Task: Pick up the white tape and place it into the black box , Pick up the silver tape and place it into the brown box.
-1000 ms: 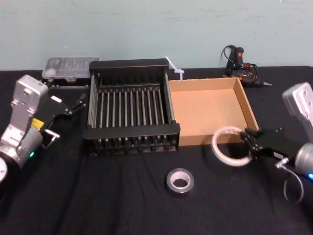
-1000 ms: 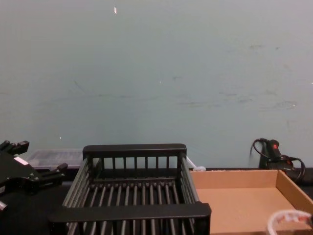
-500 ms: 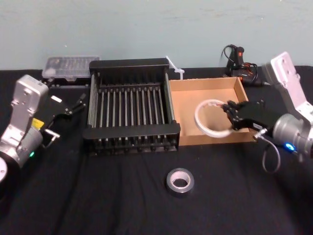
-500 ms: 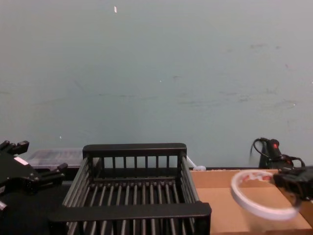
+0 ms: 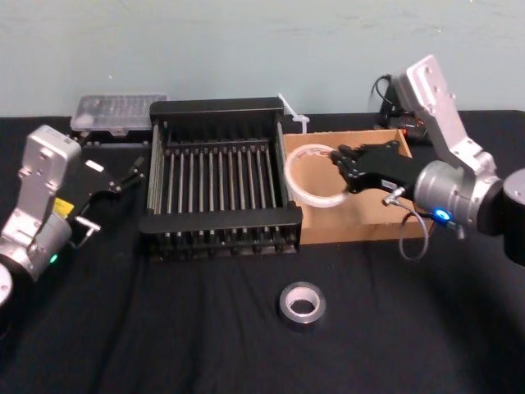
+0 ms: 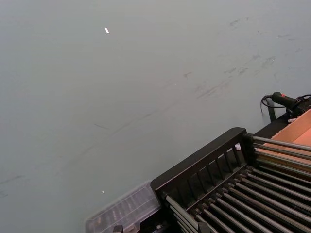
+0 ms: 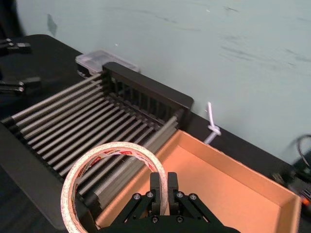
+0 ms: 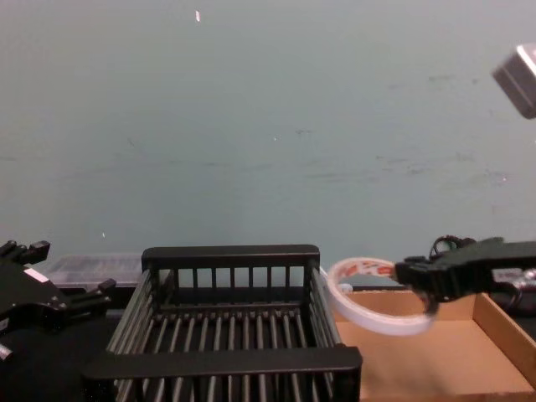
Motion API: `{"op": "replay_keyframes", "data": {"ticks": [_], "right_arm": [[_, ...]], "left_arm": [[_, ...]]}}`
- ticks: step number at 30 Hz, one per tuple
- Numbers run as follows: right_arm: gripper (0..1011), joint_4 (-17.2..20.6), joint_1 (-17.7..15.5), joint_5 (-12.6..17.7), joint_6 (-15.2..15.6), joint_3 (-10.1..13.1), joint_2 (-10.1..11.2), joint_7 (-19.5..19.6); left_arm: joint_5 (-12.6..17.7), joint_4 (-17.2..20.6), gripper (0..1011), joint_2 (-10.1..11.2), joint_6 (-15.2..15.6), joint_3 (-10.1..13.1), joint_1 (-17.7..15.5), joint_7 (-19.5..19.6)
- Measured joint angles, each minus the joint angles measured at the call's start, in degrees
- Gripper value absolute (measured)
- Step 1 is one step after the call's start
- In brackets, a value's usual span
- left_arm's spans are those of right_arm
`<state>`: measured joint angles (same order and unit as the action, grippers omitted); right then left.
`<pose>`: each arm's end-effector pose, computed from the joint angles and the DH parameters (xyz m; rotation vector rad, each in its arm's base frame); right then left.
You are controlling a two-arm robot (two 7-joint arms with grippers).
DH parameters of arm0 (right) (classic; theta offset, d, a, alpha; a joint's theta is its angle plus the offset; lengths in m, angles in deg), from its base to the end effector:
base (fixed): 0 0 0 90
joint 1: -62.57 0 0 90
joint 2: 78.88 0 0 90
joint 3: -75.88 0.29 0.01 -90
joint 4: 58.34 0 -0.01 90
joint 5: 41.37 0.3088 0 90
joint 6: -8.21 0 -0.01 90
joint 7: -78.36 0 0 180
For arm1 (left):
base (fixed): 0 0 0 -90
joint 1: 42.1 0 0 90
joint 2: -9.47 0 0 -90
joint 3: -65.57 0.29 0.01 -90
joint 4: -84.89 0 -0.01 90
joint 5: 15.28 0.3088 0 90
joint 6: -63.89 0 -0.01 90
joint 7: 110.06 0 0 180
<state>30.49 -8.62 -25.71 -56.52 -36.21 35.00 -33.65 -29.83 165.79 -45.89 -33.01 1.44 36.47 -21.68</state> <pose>0.3946 -0.0121 -0.2187 -0.3807 0.0678 -0.8963 0.3581 0.0826 -0.3023 0.3045 -0.2848 1.2479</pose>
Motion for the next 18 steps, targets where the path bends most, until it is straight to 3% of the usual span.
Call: {"op": "replay_keyframes", "data": {"ticks": [18], "right_arm": [[95, -5.45, 6.49, -0.81, -1.4, -5.25, -4.74, -1.7]], "left_arm": [[0.0, 0.0, 1001, 0.0, 0.0, 0.0, 0.0, 0.0]]}}
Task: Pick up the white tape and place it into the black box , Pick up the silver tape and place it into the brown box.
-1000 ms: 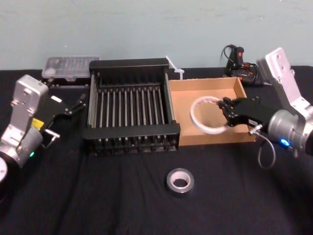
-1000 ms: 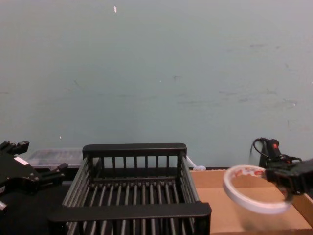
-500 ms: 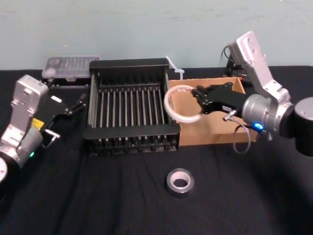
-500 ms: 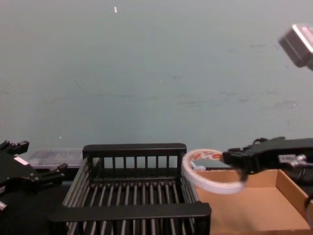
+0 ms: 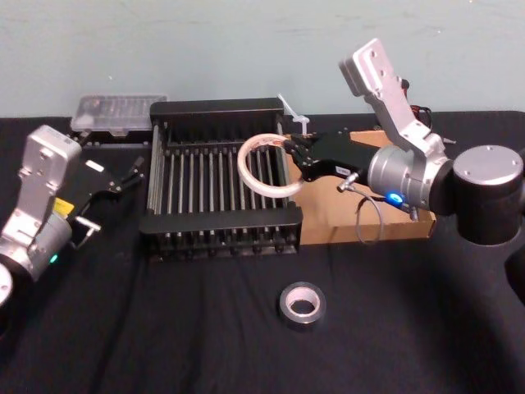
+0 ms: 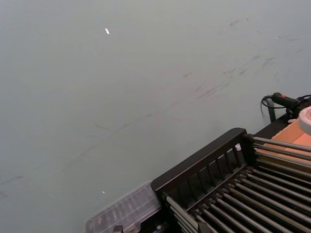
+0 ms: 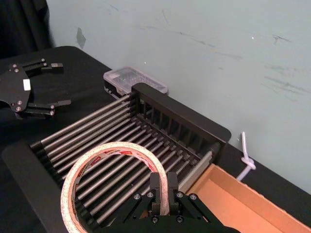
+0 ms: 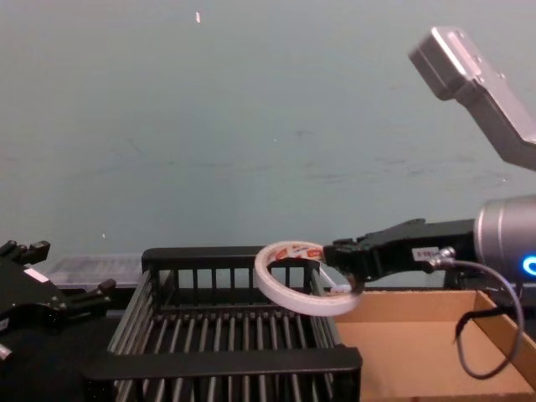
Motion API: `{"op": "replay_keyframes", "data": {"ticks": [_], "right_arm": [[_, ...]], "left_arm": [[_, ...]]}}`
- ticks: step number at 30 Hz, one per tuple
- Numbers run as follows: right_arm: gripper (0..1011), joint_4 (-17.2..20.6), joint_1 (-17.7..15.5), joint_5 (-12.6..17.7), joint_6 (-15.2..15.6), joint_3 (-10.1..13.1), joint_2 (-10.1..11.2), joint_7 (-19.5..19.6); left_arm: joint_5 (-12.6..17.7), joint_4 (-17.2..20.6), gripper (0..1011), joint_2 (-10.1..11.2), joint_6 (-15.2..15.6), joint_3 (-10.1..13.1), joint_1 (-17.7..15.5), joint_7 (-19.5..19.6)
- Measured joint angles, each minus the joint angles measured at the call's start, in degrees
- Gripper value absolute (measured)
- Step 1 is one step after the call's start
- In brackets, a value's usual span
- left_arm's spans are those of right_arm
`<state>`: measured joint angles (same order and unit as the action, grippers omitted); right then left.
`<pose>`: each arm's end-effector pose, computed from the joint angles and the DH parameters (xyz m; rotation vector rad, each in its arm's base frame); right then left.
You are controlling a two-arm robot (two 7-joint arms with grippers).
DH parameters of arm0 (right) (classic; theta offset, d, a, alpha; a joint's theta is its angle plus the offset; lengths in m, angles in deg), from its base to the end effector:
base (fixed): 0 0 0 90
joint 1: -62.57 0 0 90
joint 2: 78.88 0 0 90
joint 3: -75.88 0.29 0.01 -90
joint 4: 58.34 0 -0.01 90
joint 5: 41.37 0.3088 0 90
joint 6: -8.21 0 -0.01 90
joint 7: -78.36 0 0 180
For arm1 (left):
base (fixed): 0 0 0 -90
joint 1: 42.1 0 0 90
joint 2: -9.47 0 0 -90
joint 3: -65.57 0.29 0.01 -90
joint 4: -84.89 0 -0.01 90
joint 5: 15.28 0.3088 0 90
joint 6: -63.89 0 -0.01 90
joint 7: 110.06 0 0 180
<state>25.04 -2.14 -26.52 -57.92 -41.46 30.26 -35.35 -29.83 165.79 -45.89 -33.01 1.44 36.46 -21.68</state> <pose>0.4184 0.0299 -0.2124 -0.3540 0.0417 -0.8028 0.3581 0.0826 -0.3023 0.3044 -0.2850 1.2479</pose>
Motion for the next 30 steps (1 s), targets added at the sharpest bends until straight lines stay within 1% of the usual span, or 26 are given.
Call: {"op": "replay_keyframes", "data": {"ticks": [4, 19, 21, 24, 25, 26, 27, 28, 30], "right_arm": [[95, -0.86, 0.62, 0.0, -0.38, -0.14, -0.72, 0.14], [96, -0.62, 0.5, 0.04, -0.3, -0.13, -0.5, 0.14], [122, -0.59, 0.48, 0.05, -0.29, -0.11, -0.49, 0.14], [227, -0.55, 0.46, 0.05, -0.28, -0.11, -0.48, 0.14], [227, -0.55, 0.46, 0.05, -0.27, -0.11, -0.48, 0.14], [283, -0.54, 0.45, 0.06, -0.26, -0.11, -0.46, 0.14], [305, -0.54, 0.45, 0.06, -0.26, -0.11, -0.46, 0.14], [364, -0.54, 0.44, 0.06, -0.26, -0.11, -0.46, 0.14], [383, -0.52, 0.43, 0.06, -0.25, -0.11, -0.45, 0.14]], "left_arm": [[0.0, 0.0, 1001, 0.0, 0.0, 0.0, 0.0, 0.0], [0.0, 0.0, 1001, 0.0, 0.0, 0.0, 0.0, 0.0], [0.0, 0.0, 1001, 0.0, 0.0, 0.0, 0.0, 0.0], [0.0, 0.0, 1001, 0.0, 0.0, 0.0, 0.0, 0.0], [0.0, 0.0, 1001, 0.0, 0.0, 0.0, 0.0, 0.0], [0.0, 0.0, 1001, 0.0, 0.0, 0.0, 0.0, 0.0], [0.0, 0.0, 1001, 0.0, 0.0, 0.0, 0.0, 0.0], [0.0, 0.0, 1001, 0.0, 0.0, 0.0, 0.0, 0.0], [0.0, 0.0, 1001, 0.0, 0.0, 0.0, 0.0, 0.0]]}}
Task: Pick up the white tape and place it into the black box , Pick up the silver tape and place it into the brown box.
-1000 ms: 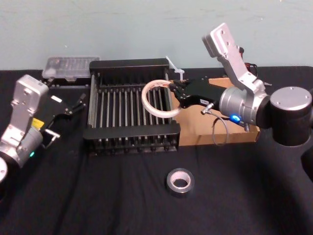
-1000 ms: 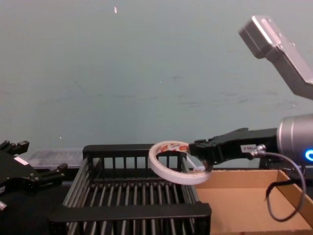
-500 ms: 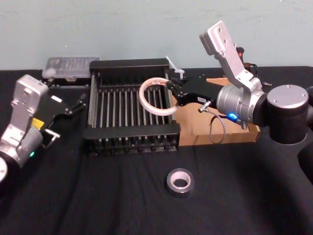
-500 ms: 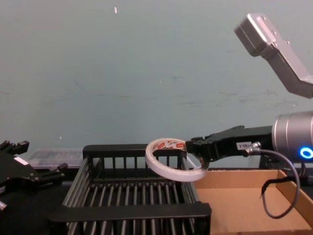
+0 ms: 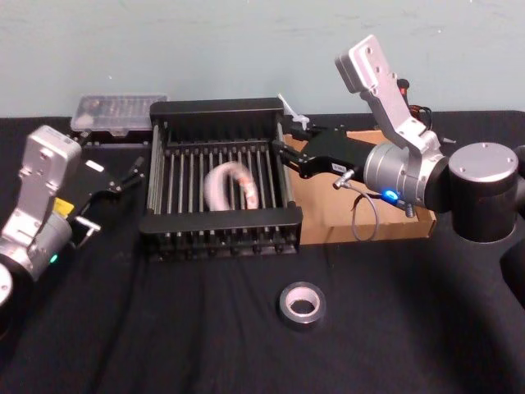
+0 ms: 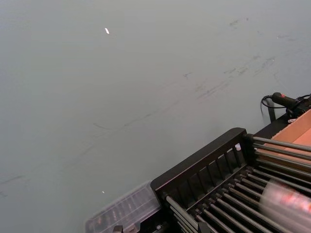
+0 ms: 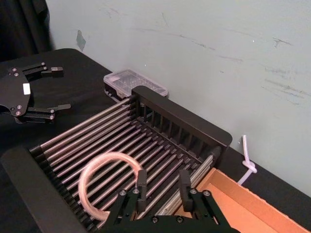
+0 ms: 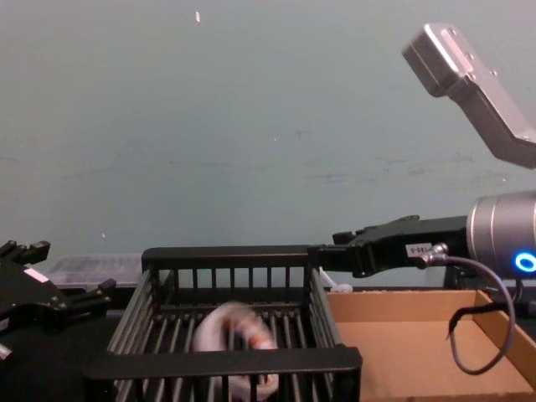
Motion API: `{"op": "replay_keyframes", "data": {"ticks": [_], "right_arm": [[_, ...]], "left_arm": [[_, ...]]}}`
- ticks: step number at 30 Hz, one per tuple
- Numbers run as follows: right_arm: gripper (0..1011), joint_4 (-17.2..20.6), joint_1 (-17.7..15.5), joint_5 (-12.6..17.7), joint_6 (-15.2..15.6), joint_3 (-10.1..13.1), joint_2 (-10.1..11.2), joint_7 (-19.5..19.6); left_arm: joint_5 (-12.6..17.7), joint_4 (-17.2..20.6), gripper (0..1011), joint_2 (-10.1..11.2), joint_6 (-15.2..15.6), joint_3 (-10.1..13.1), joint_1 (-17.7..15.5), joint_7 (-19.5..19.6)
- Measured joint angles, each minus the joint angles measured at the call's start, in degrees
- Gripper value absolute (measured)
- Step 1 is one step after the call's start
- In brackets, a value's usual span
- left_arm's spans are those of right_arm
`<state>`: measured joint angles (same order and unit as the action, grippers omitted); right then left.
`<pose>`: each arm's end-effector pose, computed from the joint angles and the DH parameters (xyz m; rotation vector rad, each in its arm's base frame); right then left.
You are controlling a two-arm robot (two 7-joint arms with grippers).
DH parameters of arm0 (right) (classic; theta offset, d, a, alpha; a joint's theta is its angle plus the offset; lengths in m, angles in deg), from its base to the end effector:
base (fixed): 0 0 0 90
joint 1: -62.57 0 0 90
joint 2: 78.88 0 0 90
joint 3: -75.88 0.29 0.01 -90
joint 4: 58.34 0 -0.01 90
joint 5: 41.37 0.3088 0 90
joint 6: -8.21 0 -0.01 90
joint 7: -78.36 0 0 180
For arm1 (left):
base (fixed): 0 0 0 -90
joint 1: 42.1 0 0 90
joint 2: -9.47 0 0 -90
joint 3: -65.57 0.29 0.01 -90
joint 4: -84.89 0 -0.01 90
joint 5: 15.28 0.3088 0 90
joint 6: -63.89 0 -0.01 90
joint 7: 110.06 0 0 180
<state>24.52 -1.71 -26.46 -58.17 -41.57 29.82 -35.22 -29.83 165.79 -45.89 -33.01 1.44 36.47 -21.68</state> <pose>0.4204 0.0322 -0.2118 -0.3473 0.0408 -0.8034 0.3581 0.0826 -0.3023 0.3045 -0.2848 1.2479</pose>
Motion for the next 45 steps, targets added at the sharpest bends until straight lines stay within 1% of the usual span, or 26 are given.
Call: {"op": "replay_keyframes", "data": {"ticks": [1, 2, 5, 9, 11, 12, 20, 28, 32, 37, 42, 43, 44, 45], "right_arm": [[421, 0.01, 0.0, 0.0, 0.01, 0.0, 0.0, 0.0], [483, 0.02, -0.01, 0.0, 0.02, 0.0, 0.01, 0.0], [543, 0.03, -0.02, 0.0, 0.03, 0.0, 0.02, 0.0], [704, 0.06, -0.04, 0.0, 0.03, 0.0, 0.04, 0.0], [743, 0.06, -0.05, 0.0, 0.04, 0.0, 0.05, 0.0], [797, 0.07, -0.05, 0.0, 0.04, 0.0, 0.05, 0.0], [998, 0.07, -0.05, 0.0, 0.03, 0.0, 0.05, 0.0], [1002, 0.08, -0.05, 0.0, 0.02, -0.01, 0.12, 0.0], [1000, 0.95, -0.41, 0.25, 0.03, 0.36, 0.61, 0.14], [1000, 2.7, -1.23, 0.86, 0.43, 1.07, 1.72, 0.13], [1002, 5.91, -3.26, 1.85, 1.06, 2.16, 4.22, -0.23], [1002, 7.14, -4.13, 2.27, 1.18, 2.63, 5.26, -0.49], [1002, 7.14, -4.13, 2.27, 1.18, 2.63, 5.26, -0.49], [1000, 8.23, -5.0, 2.73, 1.23, 3.11, 6.32, -0.77]], "left_arm": [[0.0, 0.0, 1001, 0.0, 0.0, 0.0, 0.0, 0.0], [0.0, 0.0, 1001, 0.0, 0.0, 0.0, 0.0, 0.0], [0.0, 0.0, 1001, 0.0, 0.0, 0.0, 0.0, 0.0], [0.0, 0.0, 1001, 0.0, 0.0, 0.0, 0.0, 0.0], [0.0, 0.0, 1001, 0.0, 0.0, 0.0, 0.0, 0.0], [0.0, 0.0, 1001, 0.0, 0.0, 0.0, 0.0, 0.0], [0.0, 0.0, 1001, 0.0, 0.0, 0.0, 0.0, 0.0], [0.0, 0.0, 1001, 0.0, 0.0, 0.0, 0.0, 0.0], [0.0, 0.0, 1001, 0.0, 0.0, 0.0, 0.0, 0.0], [0.0, 0.0, 1001, 0.0, 0.0, 0.0, 0.0, 0.0], [0.0, 0.0, 1001, 0.0, 0.0, 0.0, 0.0, 0.0], [0.0, 0.0, 1001, 0.0, 0.0, 0.0, 0.0, 0.0], [0.0, 0.0, 1001, 0.0, 0.0, 0.0, 0.0, 0.0], [0.0, 0.0, 1001, 0.0, 0.0, 0.0, 0.0, 0.0]]}}
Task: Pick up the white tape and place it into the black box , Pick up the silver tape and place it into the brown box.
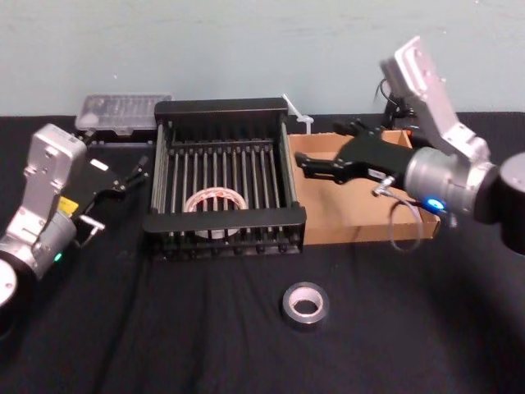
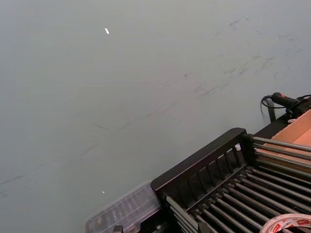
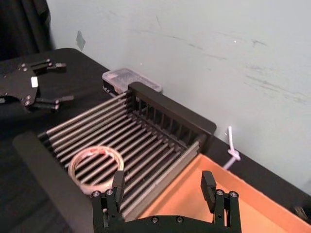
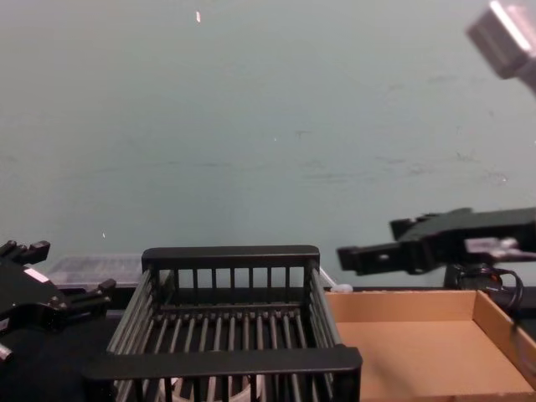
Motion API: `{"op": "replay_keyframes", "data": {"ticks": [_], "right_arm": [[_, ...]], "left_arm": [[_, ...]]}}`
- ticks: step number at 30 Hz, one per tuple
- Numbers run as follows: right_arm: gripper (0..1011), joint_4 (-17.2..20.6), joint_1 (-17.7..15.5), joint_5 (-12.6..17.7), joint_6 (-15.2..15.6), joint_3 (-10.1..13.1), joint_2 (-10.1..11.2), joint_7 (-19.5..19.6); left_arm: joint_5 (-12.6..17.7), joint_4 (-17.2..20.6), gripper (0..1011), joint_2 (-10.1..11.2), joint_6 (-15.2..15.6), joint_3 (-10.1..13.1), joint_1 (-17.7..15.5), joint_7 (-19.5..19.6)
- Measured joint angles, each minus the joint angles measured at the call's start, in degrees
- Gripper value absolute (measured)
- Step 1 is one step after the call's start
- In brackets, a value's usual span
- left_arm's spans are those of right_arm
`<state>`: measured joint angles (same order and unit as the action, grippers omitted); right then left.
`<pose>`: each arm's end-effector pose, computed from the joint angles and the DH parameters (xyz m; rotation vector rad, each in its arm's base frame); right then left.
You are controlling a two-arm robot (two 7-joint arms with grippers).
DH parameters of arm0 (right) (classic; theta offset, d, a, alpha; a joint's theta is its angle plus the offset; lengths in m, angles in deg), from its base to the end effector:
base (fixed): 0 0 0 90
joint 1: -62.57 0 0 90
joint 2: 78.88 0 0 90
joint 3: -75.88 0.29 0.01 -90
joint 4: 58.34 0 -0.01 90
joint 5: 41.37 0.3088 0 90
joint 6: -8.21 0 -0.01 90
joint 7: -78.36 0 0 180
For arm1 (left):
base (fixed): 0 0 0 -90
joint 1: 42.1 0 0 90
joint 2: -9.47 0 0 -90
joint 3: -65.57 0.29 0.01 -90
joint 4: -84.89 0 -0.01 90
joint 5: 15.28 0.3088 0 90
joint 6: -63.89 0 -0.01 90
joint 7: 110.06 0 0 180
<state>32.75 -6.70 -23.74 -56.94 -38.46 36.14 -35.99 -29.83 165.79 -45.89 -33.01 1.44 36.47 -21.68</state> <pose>0.3951 -0.0024 -0.2008 -0.3474 0.0292 -0.8106 0.3581 0.0826 -0.3023 0.3045 -0.2848 1.2479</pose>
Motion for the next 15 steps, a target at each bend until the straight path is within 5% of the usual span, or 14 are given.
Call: {"op": "replay_keyframes", "data": {"ticks": [15], "right_arm": [[1002, 9.32, -9.48, 4.85, -0.01, 2.96, 10.87, -3.41]], "left_arm": [[0.0, 0.0, 1001, 0.0, 0.0, 0.0, 0.0, 0.0]]}}
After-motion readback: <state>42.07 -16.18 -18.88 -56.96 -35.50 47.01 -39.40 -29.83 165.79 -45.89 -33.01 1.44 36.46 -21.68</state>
